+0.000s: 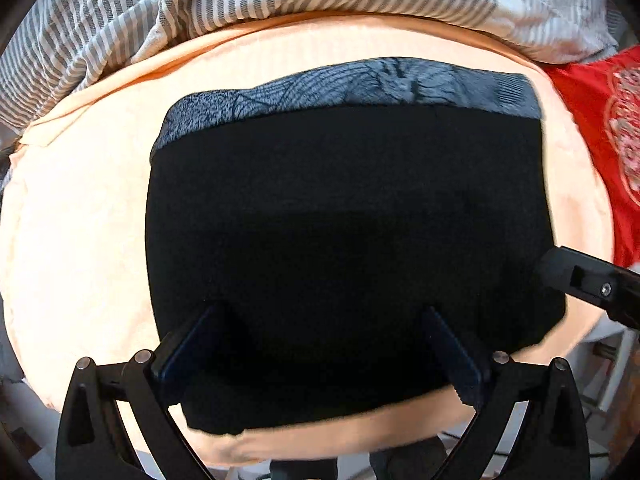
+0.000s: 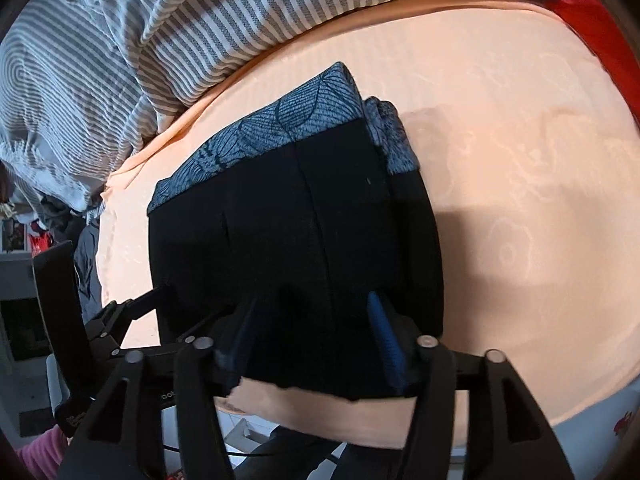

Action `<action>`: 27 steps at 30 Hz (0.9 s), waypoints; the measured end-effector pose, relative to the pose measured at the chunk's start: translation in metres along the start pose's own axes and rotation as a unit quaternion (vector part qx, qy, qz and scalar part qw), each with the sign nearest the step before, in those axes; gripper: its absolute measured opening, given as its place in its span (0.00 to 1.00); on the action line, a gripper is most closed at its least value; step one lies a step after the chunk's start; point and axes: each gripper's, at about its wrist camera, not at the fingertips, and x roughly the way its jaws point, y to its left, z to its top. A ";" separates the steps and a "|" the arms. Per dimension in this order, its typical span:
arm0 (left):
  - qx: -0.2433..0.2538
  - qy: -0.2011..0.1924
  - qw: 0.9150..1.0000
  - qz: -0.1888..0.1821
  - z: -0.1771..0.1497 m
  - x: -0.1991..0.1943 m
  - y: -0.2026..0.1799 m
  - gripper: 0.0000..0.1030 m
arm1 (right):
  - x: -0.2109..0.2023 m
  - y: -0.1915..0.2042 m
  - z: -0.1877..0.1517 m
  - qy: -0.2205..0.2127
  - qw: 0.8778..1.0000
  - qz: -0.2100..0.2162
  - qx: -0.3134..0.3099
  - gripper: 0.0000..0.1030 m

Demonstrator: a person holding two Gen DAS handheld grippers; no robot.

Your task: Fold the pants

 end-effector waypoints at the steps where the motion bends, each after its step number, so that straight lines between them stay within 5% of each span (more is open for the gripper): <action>1: 0.002 -0.007 1.000 0.003 -0.005 -0.007 0.001 0.99 | -0.005 0.001 -0.004 -0.003 1.000 -0.004 0.001 0.67; 3: 0.003 -0.028 0.999 0.017 -0.013 -0.022 0.004 0.99 | -0.014 0.006 -0.012 -0.011 1.000 -0.021 -0.005 0.78; 7: -0.014 -0.058 0.997 0.053 -0.029 -0.046 0.011 0.99 | -0.026 0.017 -0.027 -0.027 0.997 -0.066 -0.017 0.80; 12: -0.039 -0.065 0.995 0.059 -0.045 -0.055 0.015 0.99 | -0.029 0.035 -0.039 -0.046 0.991 -0.120 -0.044 1.00; 27: -0.041 -0.051 0.996 0.067 -0.058 -0.052 0.023 0.99 | -0.022 0.051 -0.049 -0.046 0.988 -0.136 -0.056 1.00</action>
